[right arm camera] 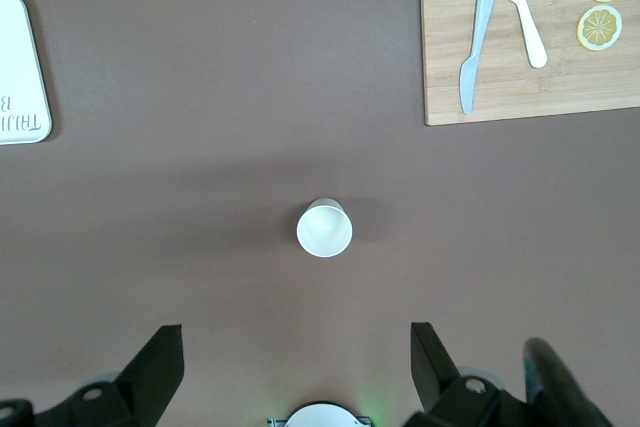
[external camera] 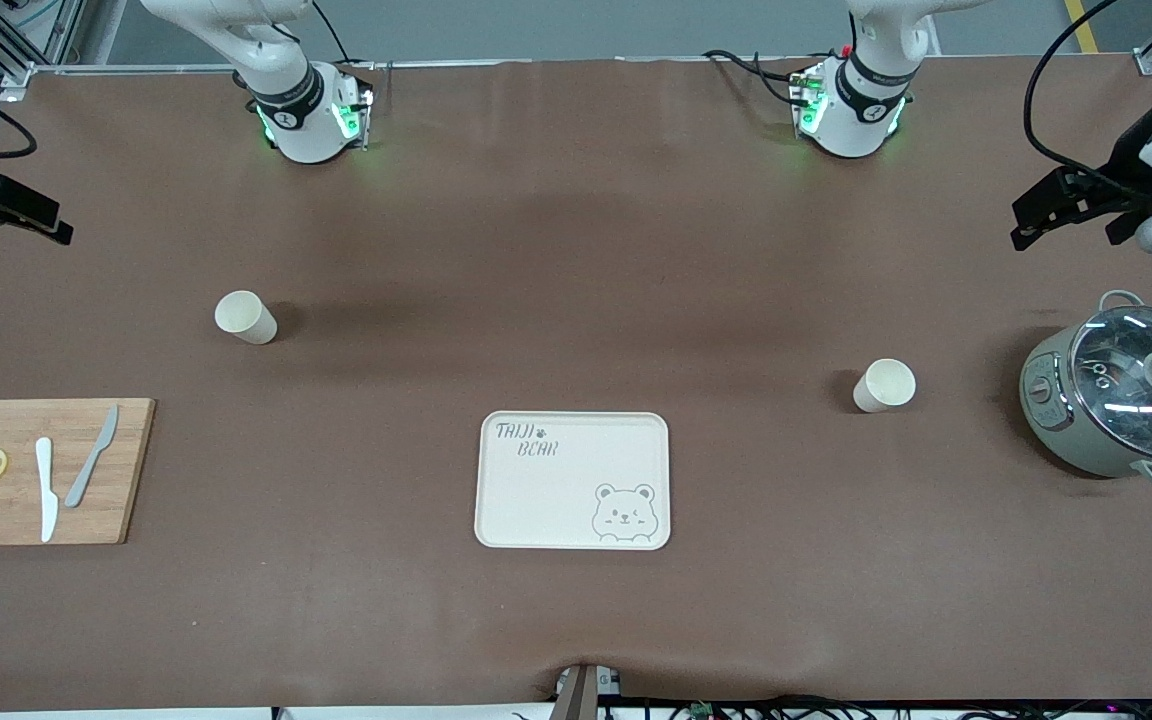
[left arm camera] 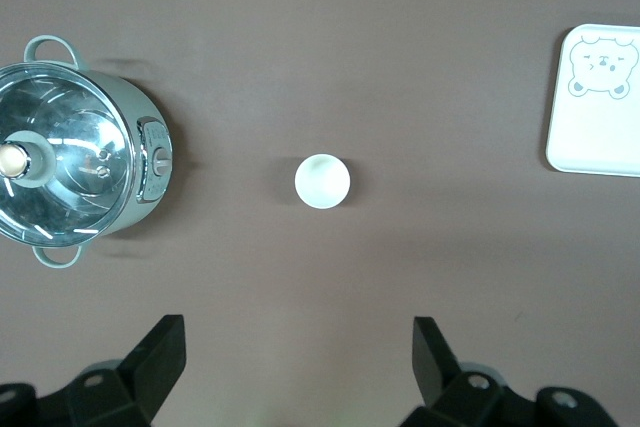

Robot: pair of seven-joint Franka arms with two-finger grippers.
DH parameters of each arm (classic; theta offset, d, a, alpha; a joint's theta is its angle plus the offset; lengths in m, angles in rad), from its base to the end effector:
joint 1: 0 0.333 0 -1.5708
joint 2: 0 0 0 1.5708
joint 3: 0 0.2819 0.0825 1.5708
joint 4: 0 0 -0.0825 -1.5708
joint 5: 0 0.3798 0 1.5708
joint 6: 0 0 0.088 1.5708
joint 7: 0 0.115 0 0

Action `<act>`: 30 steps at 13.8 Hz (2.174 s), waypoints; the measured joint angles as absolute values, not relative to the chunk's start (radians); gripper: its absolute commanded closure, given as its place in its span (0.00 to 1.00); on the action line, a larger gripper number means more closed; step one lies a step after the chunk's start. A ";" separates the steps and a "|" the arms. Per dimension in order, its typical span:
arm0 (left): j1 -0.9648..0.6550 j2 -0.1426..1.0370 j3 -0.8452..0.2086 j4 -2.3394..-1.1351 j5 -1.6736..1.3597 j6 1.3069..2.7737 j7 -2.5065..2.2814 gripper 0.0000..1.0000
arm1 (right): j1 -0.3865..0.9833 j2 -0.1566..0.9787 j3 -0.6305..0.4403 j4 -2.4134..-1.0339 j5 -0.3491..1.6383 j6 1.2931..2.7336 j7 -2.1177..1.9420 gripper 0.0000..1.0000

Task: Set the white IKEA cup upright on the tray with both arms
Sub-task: 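Move the left gripper down toward the white paper cup on its side, then close the left gripper on the rim of the lying white cup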

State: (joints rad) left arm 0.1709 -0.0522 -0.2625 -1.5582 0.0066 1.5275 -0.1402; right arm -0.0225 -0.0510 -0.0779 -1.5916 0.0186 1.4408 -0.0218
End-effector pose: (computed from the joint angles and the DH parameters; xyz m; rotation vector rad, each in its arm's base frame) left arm 0.5298 -0.0515 0.6117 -3.1227 -0.0768 -0.0342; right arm 0.5188 -0.0509 0.5894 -3.1070 0.1194 0.1531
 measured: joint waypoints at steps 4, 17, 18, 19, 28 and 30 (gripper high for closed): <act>0.179 -0.036 -0.256 -1.558 0.007 1.528 -0.140 0.00 | -0.029 -0.050 -0.078 -1.592 0.019 1.441 -0.022 0.00; 0.210 0.189 -0.257 -1.650 0.007 1.701 -0.138 0.00 | -0.042 -0.040 -0.078 -1.590 0.019 1.443 -0.022 0.00; 0.211 0.207 -0.257 -1.666 0.007 1.723 -0.138 0.00 | -0.042 -0.034 -0.078 -1.587 0.019 1.442 -0.022 0.00; 0.211 0.221 -0.257 -1.684 0.007 1.746 -0.138 0.00 | -0.042 -0.027 -0.078 -1.585 0.019 1.442 -0.022 0.00; 0.230 0.307 -0.255 -1.922 0.007 2.067 -0.138 0.00 | -0.043 -0.002 -0.078 -1.579 0.018 1.441 -0.023 0.00; 0.250 0.331 -0.255 -1.944 0.007 2.100 -0.133 0.00 | -0.043 0.007 -0.078 -1.579 0.018 1.441 -0.023 0.00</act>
